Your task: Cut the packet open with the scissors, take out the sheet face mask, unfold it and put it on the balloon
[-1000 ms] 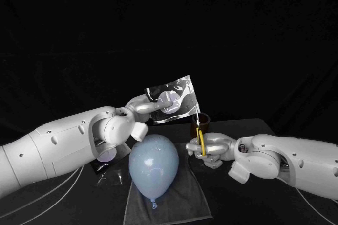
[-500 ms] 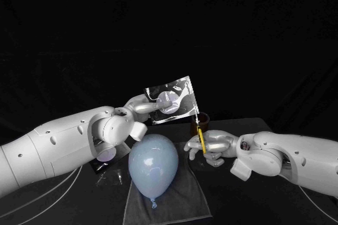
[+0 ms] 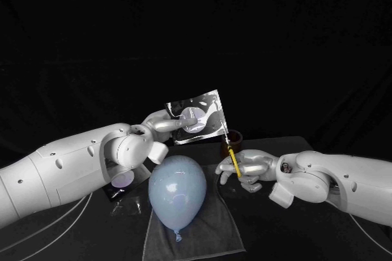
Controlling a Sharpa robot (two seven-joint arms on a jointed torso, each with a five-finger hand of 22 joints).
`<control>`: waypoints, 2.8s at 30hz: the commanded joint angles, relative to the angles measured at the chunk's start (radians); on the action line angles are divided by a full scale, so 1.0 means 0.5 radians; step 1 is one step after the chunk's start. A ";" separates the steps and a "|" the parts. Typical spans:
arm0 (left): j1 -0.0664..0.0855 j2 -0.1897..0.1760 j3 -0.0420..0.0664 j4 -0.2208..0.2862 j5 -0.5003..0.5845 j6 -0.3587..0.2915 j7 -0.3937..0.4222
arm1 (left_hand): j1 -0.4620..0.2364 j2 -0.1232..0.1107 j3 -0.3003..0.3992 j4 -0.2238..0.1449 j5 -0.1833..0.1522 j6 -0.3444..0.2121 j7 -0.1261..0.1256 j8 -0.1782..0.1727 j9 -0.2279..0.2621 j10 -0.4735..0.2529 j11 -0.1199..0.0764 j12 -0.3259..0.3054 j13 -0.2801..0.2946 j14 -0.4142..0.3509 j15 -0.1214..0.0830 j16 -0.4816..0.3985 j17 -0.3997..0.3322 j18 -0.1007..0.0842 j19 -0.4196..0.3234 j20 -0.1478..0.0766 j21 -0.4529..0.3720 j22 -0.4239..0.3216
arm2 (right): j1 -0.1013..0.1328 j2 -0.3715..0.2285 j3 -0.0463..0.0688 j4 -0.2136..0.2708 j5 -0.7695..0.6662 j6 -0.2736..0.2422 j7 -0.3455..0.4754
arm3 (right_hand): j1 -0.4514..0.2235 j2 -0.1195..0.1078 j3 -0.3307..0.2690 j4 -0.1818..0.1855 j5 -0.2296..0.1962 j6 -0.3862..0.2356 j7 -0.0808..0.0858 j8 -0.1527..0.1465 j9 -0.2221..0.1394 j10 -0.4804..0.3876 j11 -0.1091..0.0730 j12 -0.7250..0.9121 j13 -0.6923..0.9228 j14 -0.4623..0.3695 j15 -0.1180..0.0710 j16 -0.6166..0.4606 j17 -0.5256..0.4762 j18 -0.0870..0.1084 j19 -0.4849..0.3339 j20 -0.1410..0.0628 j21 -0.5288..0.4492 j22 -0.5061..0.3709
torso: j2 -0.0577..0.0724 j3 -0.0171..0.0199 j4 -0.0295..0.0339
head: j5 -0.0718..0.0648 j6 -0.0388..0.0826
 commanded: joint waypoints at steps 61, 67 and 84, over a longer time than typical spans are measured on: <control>-0.005 -0.013 -0.002 0.001 -0.100 0.092 -0.066 | -0.025 0.011 0.026 -0.032 0.007 0.010 -0.006 0.010 0.076 0.019 -0.003 -0.006 0.003 0.018 -0.002 -0.014 0.006 0.031 0.023 -0.011 0.022 0.005 | 0.036 0.015 0.004 -0.012 0.060 -0.111 0.074 | -0.005 0.002 -0.052 -0.007 -0.007 0.030 0.028 -0.012 0.579 -0.087 0.018 0.222 0.098 0.054 0.032 0.011 0.048 -0.006 0.045 0.006 0.086 0.264 | 0.001 -0.0007 0.001 | -0.022 0.013; -0.006 -0.014 -0.002 0.000 -0.102 0.092 -0.065 | -0.025 0.011 0.026 -0.032 0.007 0.010 -0.006 0.010 0.076 0.019 -0.003 -0.006 0.003 0.018 -0.002 -0.014 0.006 0.031 0.023 -0.011 0.022 0.005 | 0.036 0.015 0.004 -0.007 0.054 -0.113 0.077 | -0.010 -0.040 -0.044 0.009 -0.007 -0.069 0.071 -0.133 0.502 -0.152 0.060 0.114 -0.044 0.013 0.067 -0.035 -0.049 0.023 -0.019 0.041 -0.030 0.196 | 0.000 -0.0007 0.001 | -0.021 0.010; -0.009 -0.013 -0.002 0.001 -0.185 0.108 -0.062 | -0.027 0.012 0.028 -0.034 0.006 0.010 -0.007 0.010 0.078 0.020 -0.004 -0.006 0.003 0.019 -0.002 -0.014 0.006 0.030 0.023 -0.012 0.023 0.005 | 0.036 0.007 0.004 0.024 0.075 -0.108 0.104 | -0.003 -0.055 -0.023 0.035 -0.007 -0.005 0.087 -0.135 0.472 -0.127 0.073 0.088 -0.139 0.007 0.081 -0.036 -0.066 0.028 -0.024 0.063 -0.047 0.181 | 0.001 0.0002 0.000 | -0.025 0.009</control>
